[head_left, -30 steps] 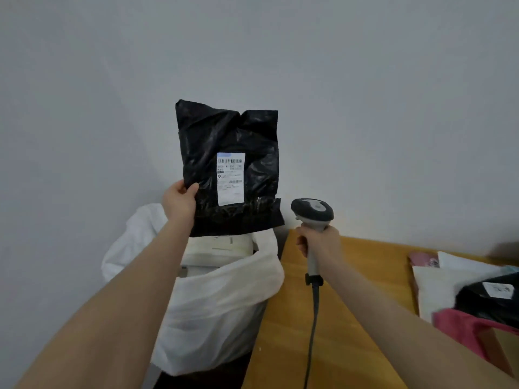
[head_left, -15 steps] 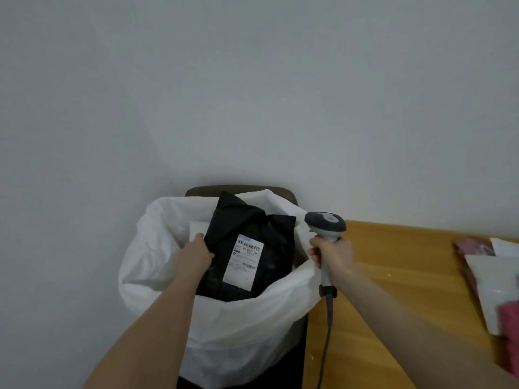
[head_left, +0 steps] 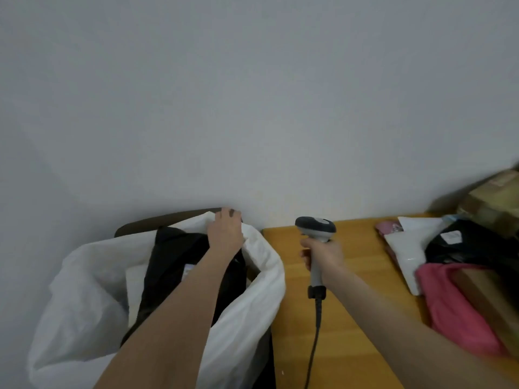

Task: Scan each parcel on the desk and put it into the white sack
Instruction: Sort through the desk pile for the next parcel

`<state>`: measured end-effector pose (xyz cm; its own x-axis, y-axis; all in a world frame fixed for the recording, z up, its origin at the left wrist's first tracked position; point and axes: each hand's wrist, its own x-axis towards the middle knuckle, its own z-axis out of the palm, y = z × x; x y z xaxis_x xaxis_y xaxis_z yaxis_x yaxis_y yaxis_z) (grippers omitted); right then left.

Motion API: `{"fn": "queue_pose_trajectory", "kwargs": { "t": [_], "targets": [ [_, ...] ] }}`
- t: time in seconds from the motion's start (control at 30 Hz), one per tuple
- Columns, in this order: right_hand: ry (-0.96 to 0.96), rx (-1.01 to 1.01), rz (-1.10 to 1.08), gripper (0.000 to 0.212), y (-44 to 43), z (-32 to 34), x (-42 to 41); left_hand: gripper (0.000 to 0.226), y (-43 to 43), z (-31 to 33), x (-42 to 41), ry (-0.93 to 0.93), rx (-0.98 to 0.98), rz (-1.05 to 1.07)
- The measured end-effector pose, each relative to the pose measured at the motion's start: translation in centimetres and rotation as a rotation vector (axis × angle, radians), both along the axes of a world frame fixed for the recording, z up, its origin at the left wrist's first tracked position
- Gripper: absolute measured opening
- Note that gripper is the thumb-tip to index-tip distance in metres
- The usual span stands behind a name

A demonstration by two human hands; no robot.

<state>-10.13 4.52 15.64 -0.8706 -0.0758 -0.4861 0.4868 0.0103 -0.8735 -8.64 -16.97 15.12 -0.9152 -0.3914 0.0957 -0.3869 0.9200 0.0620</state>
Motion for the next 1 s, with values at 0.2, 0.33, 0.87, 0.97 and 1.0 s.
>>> {"fn": "queue_pose_trajectory", "kwargs": {
  "t": [0.2,0.33,0.87,0.97,1.0],
  "targets": [
    [0.026,0.057,-0.242,0.011,10.4,1.1,-2.0,0.048,12.7,0.3,-7.3,-0.060,0.144,-0.294],
    [0.006,0.102,-0.383,0.012,18.3,1.2,-3.0,0.048,21.9,-0.1,-10.0,-0.152,0.218,-0.447],
    [-0.069,0.064,-0.597,0.012,51.6,-0.6,-10.4,0.058,57.9,-3.2,-18.7,-0.348,0.675,-0.501],
    [-0.049,0.080,-0.666,0.016,56.9,-1.4,-12.0,0.074,63.5,-4.8,-19.9,-0.342,0.976,-0.356],
    [-0.063,0.077,-0.683,0.018,58.2,-2.0,-12.2,0.080,64.9,-5.4,-20.1,-0.350,1.080,-0.293]
  ]
}}
